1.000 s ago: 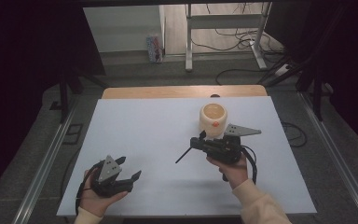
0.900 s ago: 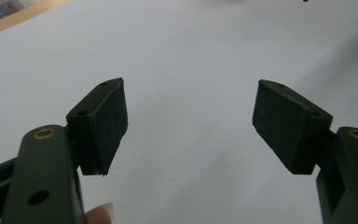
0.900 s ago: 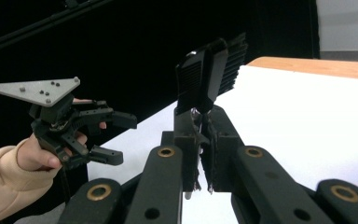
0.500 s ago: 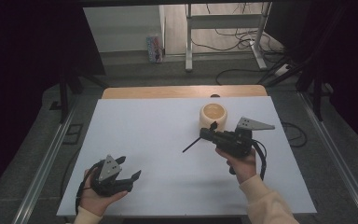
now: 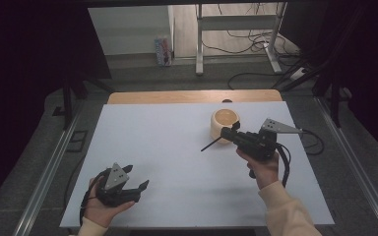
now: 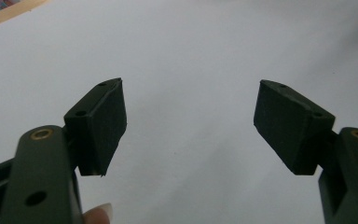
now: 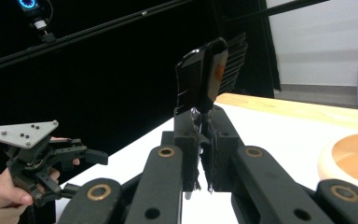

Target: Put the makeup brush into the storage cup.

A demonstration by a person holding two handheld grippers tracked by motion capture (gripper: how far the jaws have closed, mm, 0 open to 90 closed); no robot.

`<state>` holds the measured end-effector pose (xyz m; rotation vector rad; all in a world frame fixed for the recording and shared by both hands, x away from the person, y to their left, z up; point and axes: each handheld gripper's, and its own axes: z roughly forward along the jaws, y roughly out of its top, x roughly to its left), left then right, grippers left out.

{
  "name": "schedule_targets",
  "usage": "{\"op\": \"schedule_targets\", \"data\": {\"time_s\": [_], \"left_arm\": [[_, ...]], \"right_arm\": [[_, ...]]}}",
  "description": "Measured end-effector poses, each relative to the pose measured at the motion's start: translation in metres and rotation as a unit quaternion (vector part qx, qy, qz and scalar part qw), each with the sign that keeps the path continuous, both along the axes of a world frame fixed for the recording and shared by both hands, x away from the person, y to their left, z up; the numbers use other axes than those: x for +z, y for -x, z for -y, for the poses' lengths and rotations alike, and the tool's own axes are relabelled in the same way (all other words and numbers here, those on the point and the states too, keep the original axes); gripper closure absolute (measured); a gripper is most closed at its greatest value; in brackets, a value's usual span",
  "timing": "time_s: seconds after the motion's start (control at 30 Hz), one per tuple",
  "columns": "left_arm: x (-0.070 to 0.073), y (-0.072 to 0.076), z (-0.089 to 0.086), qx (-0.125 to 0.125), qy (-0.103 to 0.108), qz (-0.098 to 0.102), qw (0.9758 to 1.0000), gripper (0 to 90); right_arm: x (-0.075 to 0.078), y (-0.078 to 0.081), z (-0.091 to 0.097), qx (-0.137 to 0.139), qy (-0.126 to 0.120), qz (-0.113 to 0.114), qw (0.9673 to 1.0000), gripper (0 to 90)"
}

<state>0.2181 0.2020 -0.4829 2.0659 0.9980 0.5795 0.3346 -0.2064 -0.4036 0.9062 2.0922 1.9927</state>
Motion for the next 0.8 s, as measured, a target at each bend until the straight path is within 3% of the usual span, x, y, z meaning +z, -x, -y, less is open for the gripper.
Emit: {"op": "schedule_targets", "data": {"time_s": [0.47,0.8], "left_arm": [[0.0,-0.001,0.0,0.001,-0.001,-0.002,1.0,25.7],[0.003,-0.001,-0.005,0.01,0.007,0.002,0.9999,25.5]], "right_arm": [[0.009,-0.008,0.014,-0.027,-0.01,0.014,0.9995,84.3],[0.027,-0.015,0.016,-0.043,-0.017,0.031,0.9985,84.3]]}}
